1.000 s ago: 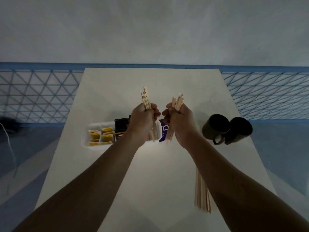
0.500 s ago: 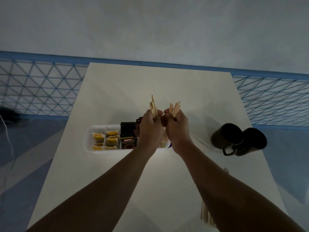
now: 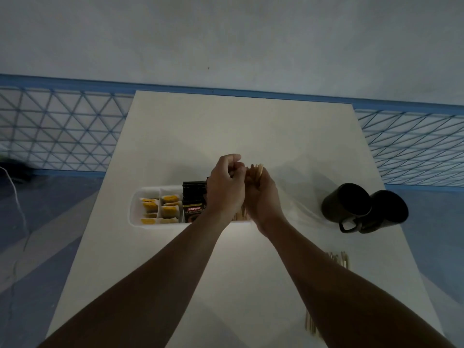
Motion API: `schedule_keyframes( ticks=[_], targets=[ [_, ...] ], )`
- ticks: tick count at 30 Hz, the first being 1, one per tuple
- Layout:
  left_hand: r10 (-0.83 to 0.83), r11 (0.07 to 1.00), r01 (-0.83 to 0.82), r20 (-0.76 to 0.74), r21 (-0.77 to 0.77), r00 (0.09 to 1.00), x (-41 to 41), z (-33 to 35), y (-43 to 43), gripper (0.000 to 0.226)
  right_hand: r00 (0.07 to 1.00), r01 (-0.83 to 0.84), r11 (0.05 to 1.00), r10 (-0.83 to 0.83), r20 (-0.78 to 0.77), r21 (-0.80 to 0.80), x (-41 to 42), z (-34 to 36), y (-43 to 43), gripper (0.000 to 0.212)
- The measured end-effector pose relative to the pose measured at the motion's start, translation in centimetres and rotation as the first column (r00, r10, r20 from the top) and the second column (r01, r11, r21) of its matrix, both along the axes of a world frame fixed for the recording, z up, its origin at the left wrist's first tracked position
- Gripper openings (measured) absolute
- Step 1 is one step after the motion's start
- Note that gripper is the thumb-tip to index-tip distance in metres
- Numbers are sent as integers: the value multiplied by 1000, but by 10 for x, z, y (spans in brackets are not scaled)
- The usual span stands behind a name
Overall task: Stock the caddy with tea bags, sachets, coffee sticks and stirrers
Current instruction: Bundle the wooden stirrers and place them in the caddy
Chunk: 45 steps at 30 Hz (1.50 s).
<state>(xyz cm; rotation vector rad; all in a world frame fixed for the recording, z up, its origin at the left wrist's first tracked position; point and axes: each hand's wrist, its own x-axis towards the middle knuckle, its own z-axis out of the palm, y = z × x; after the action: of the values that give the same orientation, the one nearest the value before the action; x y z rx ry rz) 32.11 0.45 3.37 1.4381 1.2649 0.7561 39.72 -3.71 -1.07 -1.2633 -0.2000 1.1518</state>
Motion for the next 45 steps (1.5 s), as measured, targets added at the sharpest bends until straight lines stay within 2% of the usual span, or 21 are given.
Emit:
schedule_keyframes(
  ticks=[3, 4, 6, 7, 12, 19, 22, 26, 30, 33, 36, 38, 40, 42, 45],
  targets=[
    [-12, 1000, 12, 7, 22, 1000, -6, 5, 3, 27, 984, -39, 999, 43, 175, -25, 2, 5, 4, 29],
    [-12, 999, 12, 13, 30, 1000, -7, 6, 4, 28, 953, -61, 997, 74, 292, -55, 2, 7, 6, 22],
    [-6, 999, 5, 22, 44, 1000, -11, 8, 7, 28, 826, -80, 987, 144, 545, -139, 2, 9, 8, 14],
    [-1, 999, -1, 25, 50, 1000, -12, 9, 9, 28, 799, -77, 986, 151, 583, -149, 1, 11, 10, 14],
    [9, 997, -10, 10, 81, 1000, -21, 11, 16, 26, 829, -82, 992, 122, 546, -98, -3, 14, 18, 14],
    [17, 996, -16, -17, 91, 1000, -27, 6, 23, 20, 744, -109, 990, 142, 653, -91, -15, 7, 2, 12],
    [-10, 996, 15, -47, 89, 999, -29, 6, 24, 22, 673, -101, 988, 155, 724, -118, -16, 1, -3, 8],
    [-65, 994, 80, -168, 79, 984, -35, 8, 28, 28, 495, -51, 993, 118, 861, -107, -11, 6, -8, 19],
    [-223, 967, 252, -326, 48, 919, -40, 12, 35, 44, 432, -29, 996, 91, 897, -87, 1, 15, -11, 26],
    [-354, 919, 393, -405, 16, 843, -43, 14, 43, 65, 418, -18, 985, 162, 894, -171, 13, 18, -17, 39],
    [-425, 881, 473, -444, -1, 789, -42, 14, 49, 76, 424, -49, 926, 359, 831, -375, 24, 17, -22, 58],
    [-433, 873, 488, -446, 10, 783, -39, 14, 52, 72, 388, -113, 868, 487, 783, -484, 28, 14, -22, 55],
    [-434, 871, 492, -440, 20, 786, -35, 14, 55, 61, 303, -165, 836, 547, 780, -523, 27, 13, -22, 39],
    [-432, 863, 503, -447, 48, 783, -30, 13, 55, 48, 258, -171, 847, 532, 806, -504, 25, 12, -21, 34],
    [-408, 860, 496, -423, 120, 809, -23, 13, 52, 31, 232, -142, 884, 467, 853, -445, 21, 15, -19, 40]
  ],
)
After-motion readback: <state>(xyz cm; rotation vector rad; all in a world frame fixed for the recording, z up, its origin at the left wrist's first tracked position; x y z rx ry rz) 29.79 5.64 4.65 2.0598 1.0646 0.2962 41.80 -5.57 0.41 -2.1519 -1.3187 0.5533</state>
